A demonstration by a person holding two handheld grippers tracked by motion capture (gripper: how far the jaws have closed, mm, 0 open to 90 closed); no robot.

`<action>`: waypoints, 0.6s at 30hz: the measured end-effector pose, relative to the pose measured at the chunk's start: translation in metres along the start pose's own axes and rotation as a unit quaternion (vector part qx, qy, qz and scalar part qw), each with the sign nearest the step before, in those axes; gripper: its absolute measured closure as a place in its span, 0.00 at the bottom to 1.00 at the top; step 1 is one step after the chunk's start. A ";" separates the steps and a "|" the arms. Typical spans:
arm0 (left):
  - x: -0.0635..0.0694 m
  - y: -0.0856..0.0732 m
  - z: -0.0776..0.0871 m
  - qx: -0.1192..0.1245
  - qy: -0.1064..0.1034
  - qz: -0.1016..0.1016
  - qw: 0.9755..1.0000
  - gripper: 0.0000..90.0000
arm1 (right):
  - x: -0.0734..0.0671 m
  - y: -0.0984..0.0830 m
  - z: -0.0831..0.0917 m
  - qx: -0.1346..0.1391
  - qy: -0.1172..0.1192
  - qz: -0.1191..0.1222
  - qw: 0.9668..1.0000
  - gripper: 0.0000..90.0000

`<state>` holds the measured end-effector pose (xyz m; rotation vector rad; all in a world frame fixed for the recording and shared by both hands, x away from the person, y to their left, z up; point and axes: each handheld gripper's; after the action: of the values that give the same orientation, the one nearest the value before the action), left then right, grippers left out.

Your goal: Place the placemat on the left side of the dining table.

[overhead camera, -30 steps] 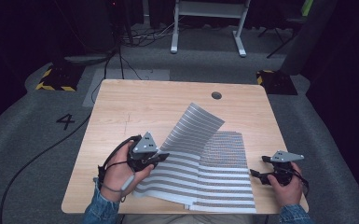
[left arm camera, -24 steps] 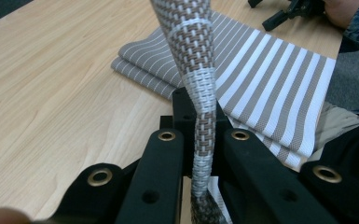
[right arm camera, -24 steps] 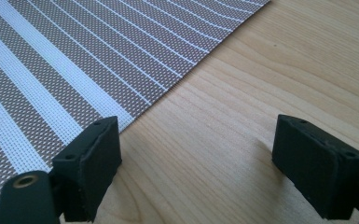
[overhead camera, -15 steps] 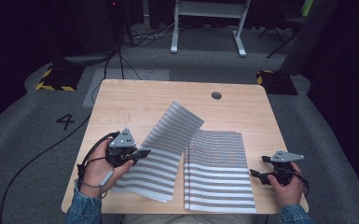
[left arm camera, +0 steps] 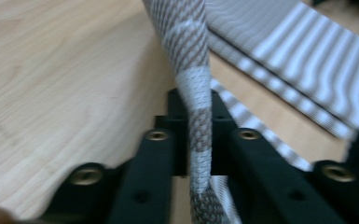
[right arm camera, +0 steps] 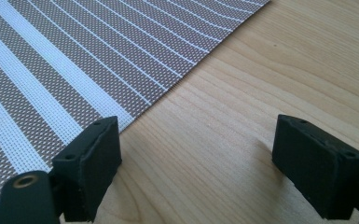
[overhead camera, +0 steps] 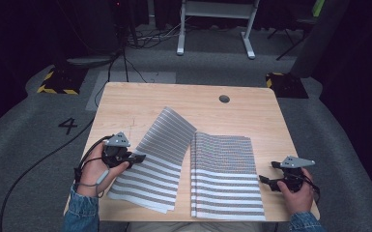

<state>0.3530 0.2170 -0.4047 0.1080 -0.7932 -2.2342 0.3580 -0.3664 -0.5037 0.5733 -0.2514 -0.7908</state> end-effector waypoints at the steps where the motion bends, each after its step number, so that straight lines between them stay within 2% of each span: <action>1: -0.007 -0.002 -0.002 0.014 0.034 0.020 0.999 0.47 | 0.000 0.000 0.000 0.000 0.000 0.000 1.000 0.17; 2: -0.014 -0.005 -0.003 0.014 0.066 0.050 0.996 0.47 | 0.000 0.000 0.000 0.000 0.000 0.000 1.000 0.17; 3: -0.020 -0.010 -0.004 -0.002 0.115 0.081 0.990 0.38 | 0.000 0.000 0.000 0.000 0.001 0.001 1.000 0.17; 4: -0.027 -0.015 -0.002 -0.027 0.166 0.093 0.981 0.34 | 0.000 0.000 0.000 0.000 0.000 0.000 1.000 0.17; 5: -0.027 -0.015 -0.002 -0.027 0.166 0.093 0.981 0.33 | 0.000 0.000 0.000 -0.001 0.001 0.001 1.000 0.17; 6: -0.029 -0.016 -0.002 -0.021 0.170 0.100 0.980 0.33 | 0.000 0.000 0.000 -0.001 0.001 0.001 1.000 0.17; 8: -0.027 -0.015 -0.001 0.001 0.153 0.101 0.983 0.34 | 0.000 0.000 0.000 0.000 0.001 0.000 1.000 0.17; 10: -0.021 -0.010 -0.002 0.013 0.145 0.092 0.985 0.35 | 0.000 0.000 0.000 0.000 0.001 0.001 1.000 0.17; 13: -0.010 -0.002 -0.004 0.013 0.132 0.063 0.989 0.35 | 0.000 0.000 0.000 0.000 0.001 0.001 1.000 0.17; 15: 0.000 0.004 -0.008 0.016 0.115 0.042 0.992 0.34 | 0.000 0.000 0.000 0.000 0.001 0.001 1.000 0.17; 18: 0.015 0.012 -0.014 0.014 0.103 0.016 0.994 0.34 | 0.000 0.000 0.000 0.000 0.001 0.001 1.000 0.17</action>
<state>0.3540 0.1934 -0.4064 0.3313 -0.7095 -2.1400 0.3583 -0.3665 -0.5037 0.5731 -0.2499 -0.7891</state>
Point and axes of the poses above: each handheld gripper's, and its own axes: z roughly backward along the jaws, y roughly out of its top, x roughly to its right, and after that the axes turned 13 degrees about -x, right-handed
